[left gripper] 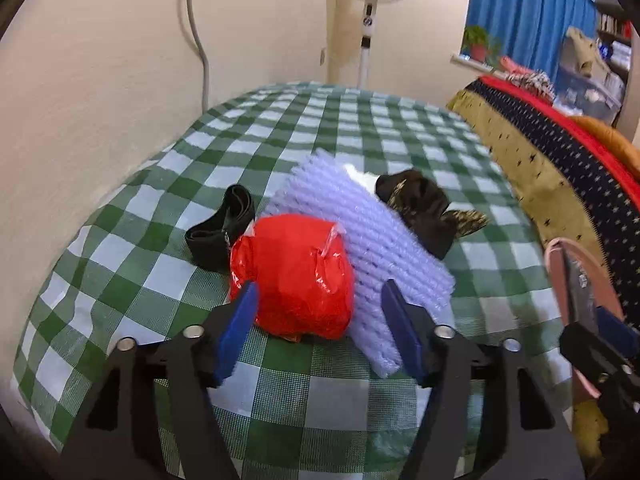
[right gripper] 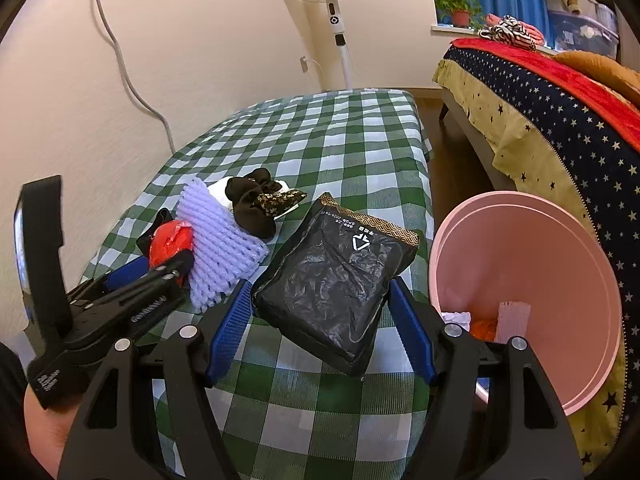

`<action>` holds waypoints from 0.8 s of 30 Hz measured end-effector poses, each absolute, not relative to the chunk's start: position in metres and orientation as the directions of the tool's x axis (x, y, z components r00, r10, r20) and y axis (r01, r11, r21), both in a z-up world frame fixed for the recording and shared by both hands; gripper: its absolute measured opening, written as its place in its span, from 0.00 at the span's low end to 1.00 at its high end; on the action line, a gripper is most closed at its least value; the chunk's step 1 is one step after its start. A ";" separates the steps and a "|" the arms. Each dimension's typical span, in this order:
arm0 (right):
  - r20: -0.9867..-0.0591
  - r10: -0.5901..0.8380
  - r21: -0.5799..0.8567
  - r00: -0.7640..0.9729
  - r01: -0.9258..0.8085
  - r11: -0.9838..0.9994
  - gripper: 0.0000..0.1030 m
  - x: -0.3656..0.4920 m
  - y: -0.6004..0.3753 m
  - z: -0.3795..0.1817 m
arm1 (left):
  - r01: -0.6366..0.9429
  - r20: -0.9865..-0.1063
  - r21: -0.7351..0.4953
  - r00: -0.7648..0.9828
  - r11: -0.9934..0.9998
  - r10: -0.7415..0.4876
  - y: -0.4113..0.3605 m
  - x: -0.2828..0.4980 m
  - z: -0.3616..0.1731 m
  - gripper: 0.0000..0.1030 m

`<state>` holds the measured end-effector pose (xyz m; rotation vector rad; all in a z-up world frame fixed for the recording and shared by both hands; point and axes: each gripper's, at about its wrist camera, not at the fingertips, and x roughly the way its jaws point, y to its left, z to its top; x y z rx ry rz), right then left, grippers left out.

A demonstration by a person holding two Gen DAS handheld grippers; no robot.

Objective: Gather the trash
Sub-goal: 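Lift the black bag with the right tool while the left tool lifts the red bag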

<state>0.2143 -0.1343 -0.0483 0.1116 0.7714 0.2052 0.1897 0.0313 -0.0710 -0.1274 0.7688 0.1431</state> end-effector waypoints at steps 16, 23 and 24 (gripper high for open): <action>-0.673 0.227 0.163 0.703 -0.159 0.974 0.67 0.218 -0.133 -0.047 | -0.225 -0.664 -0.093 0.740 0.970 0.108 0.043 0.178 -0.062 0.45; -0.657 0.222 0.144 0.720 -0.169 0.975 0.67 0.210 -0.134 -0.038 | -0.194 -0.626 -0.118 0.776 0.974 0.079 0.042 0.165 -0.048 0.43; -0.656 0.221 0.143 0.722 -0.170 0.975 0.67 0.208 -0.135 -0.037 | -0.189 -0.623 -0.119 0.779 0.975 0.075 0.042 0.164 -0.047 0.43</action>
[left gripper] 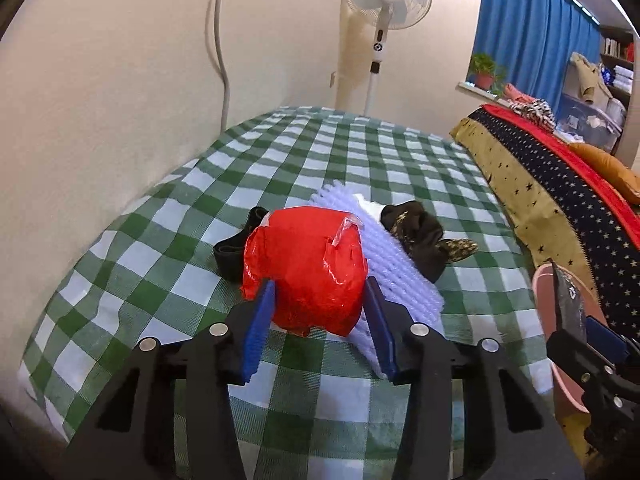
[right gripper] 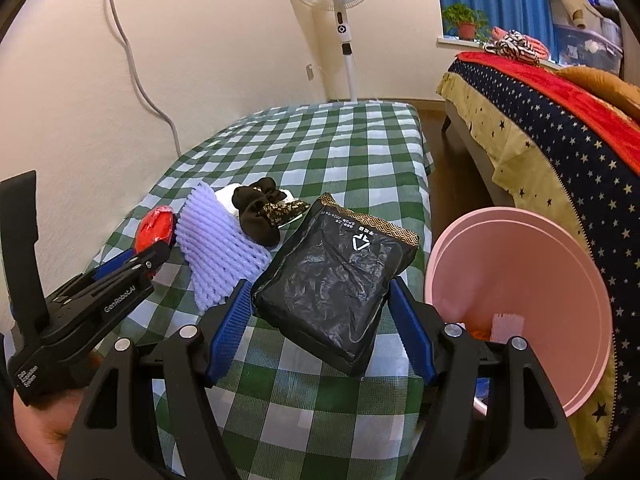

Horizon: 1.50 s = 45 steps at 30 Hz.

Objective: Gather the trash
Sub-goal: 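Lift the black bag with the right tool while the left tool lifts the red bag, then carry the black bag and red bag with both tools over the pink bin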

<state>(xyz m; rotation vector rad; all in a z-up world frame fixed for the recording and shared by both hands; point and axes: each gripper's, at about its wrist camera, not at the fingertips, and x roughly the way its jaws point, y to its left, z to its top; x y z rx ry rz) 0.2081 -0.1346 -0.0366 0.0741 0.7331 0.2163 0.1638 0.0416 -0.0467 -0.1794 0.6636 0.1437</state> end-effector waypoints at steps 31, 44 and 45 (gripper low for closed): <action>-0.607 0.154 0.096 0.779 -0.121 0.988 0.67 0.178 -0.177 0.040 | -0.005 -0.516 -0.166 0.852 0.986 -0.082 0.003 0.133 -0.007 0.43; -0.586 0.113 0.090 0.802 -0.074 0.993 0.67 0.182 -0.229 0.063 | 0.092 -0.485 -0.156 0.861 0.983 -0.157 -0.024 0.134 -0.002 0.43; -0.581 0.105 0.090 0.807 -0.065 0.994 0.67 0.183 -0.236 0.066 | 0.101 -0.483 -0.154 0.860 0.983 -0.164 -0.027 0.135 -0.002 0.43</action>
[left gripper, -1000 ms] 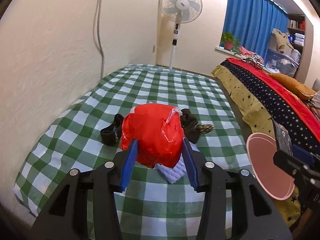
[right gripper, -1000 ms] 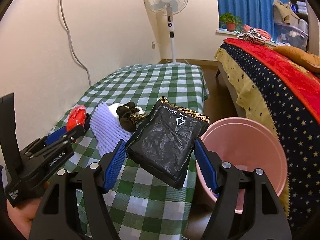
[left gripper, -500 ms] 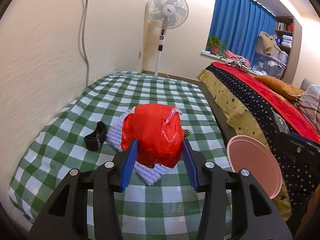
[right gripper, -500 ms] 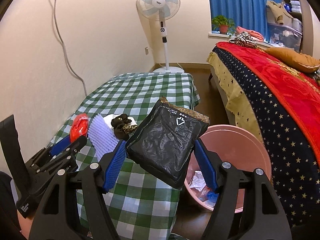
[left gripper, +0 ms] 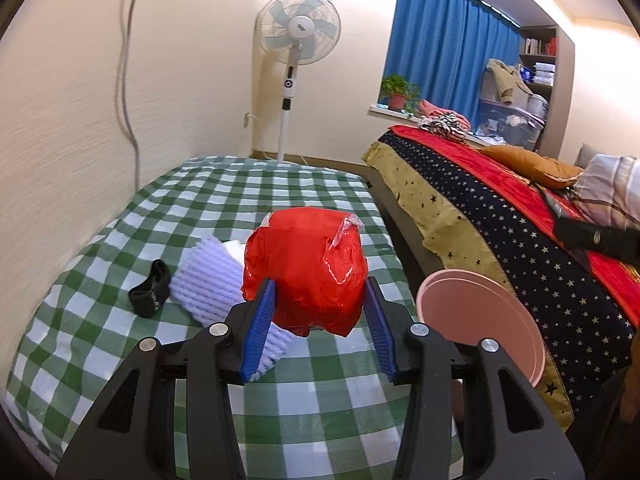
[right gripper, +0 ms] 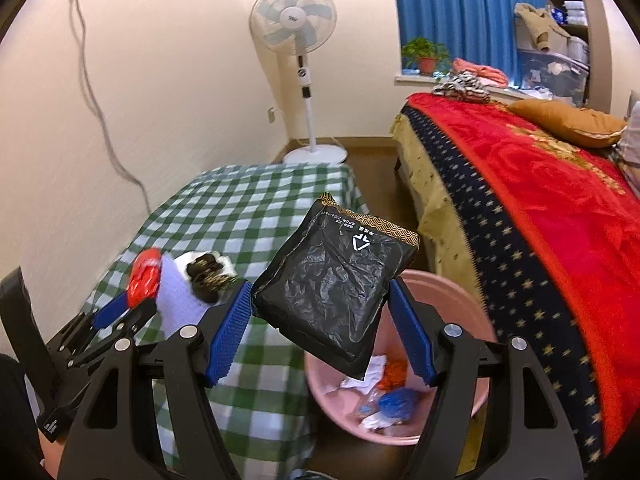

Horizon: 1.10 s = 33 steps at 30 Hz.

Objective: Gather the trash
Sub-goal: 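Carry the black bag and red bag with both tools over the pink bin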

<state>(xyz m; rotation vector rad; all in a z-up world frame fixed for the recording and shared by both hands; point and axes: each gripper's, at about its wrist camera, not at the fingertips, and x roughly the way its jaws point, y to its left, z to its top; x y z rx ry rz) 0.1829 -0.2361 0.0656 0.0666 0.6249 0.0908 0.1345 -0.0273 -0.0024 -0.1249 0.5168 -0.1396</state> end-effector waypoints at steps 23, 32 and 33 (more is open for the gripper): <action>-0.578 -0.007 0.139 0.816 0.107 0.984 0.67 0.197 -0.309 0.039 | 0.302 -0.485 -0.126 0.812 0.945 -0.324 -0.113 0.156 -0.021 0.43; -0.582 -0.021 0.169 0.813 0.147 0.975 0.67 0.201 -0.322 0.036 | 0.383 -0.496 -0.133 0.773 0.914 -0.396 -0.148 0.164 -0.032 0.43; -0.583 -0.022 0.171 0.812 0.150 0.974 0.67 0.201 -0.323 0.036 | 0.386 -0.497 -0.135 0.770 0.913 -0.399 -0.150 0.165 -0.033 0.43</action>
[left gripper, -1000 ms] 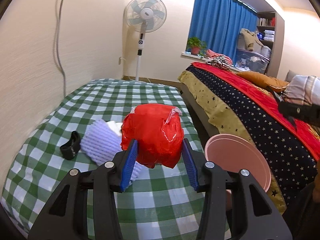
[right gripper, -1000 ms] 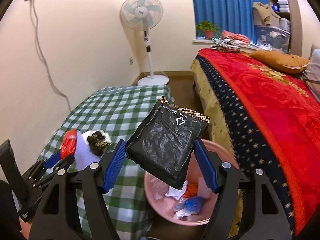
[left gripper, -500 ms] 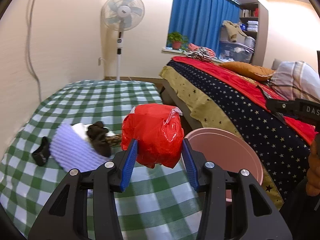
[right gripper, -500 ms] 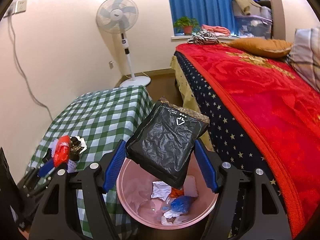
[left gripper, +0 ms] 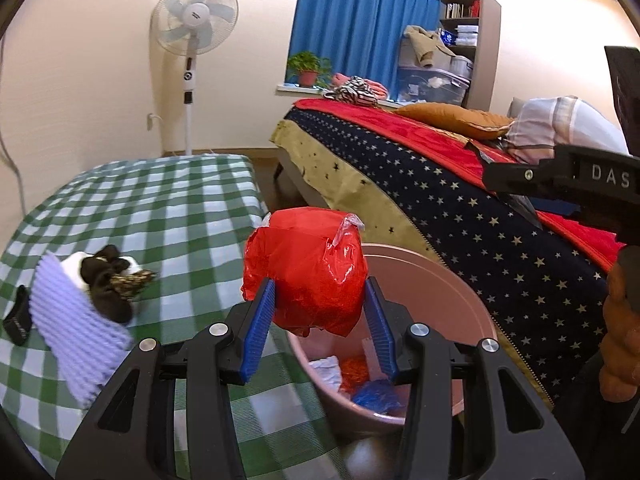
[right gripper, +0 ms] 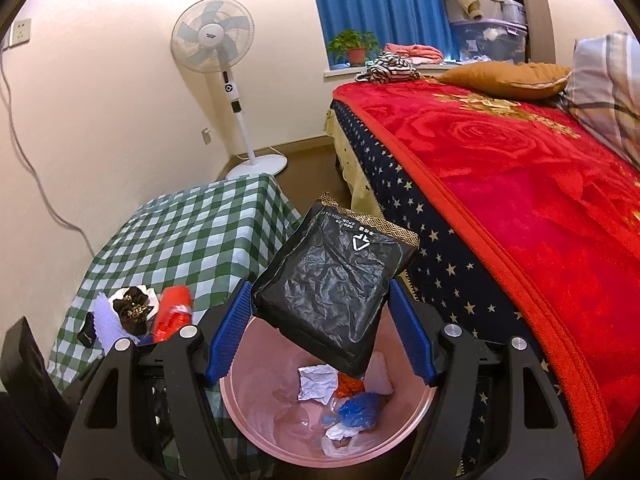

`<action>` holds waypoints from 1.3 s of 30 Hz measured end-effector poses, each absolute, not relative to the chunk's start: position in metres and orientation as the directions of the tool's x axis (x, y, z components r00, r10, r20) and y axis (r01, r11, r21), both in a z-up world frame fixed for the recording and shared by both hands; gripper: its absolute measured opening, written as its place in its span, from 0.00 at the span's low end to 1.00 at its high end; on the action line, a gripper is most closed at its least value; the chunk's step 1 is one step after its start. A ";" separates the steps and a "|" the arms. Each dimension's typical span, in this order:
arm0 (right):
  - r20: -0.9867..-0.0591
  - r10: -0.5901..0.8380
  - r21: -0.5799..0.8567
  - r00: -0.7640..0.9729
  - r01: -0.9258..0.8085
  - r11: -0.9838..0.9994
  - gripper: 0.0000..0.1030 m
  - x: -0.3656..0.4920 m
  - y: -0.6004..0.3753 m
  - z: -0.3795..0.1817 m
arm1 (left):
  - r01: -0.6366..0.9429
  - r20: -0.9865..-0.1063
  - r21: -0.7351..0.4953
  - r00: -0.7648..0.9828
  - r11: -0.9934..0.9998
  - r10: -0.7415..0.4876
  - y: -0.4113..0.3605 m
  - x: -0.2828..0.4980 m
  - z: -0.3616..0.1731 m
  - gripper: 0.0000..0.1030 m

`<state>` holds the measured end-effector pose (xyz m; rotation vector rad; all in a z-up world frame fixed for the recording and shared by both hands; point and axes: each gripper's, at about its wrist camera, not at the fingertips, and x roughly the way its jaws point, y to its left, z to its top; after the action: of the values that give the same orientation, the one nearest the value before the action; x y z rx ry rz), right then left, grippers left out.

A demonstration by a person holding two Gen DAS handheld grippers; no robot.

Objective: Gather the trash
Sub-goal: 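Carry the black bag and red bag with both tools over the pink bin, then open the left tool to drop the red bag while the right tool releases the black bag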

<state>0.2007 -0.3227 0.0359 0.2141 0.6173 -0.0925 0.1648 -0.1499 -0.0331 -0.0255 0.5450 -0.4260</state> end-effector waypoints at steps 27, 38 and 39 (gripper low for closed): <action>-0.597 -0.034 0.223 0.802 0.207 0.953 0.81 0.206 -0.341 0.029 | 0.434 -0.534 -0.207 0.701 0.877 -0.473 -0.171 0.181 -0.050 0.59; -0.575 -0.018 0.196 0.818 0.159 0.968 0.73 0.200 -0.325 0.032 | 0.402 -0.511 -0.202 0.735 0.893 -0.446 -0.142 0.167 -0.034 0.42; -0.573 -0.014 0.192 0.820 0.151 0.970 0.71 0.199 -0.323 0.032 | 0.395 -0.504 -0.201 0.743 0.896 -0.441 -0.136 0.165 -0.031 0.42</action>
<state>0.1991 -0.3226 0.0322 0.2339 0.6051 -0.0888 0.1648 -0.1364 -0.0306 -0.0831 0.5732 -0.4585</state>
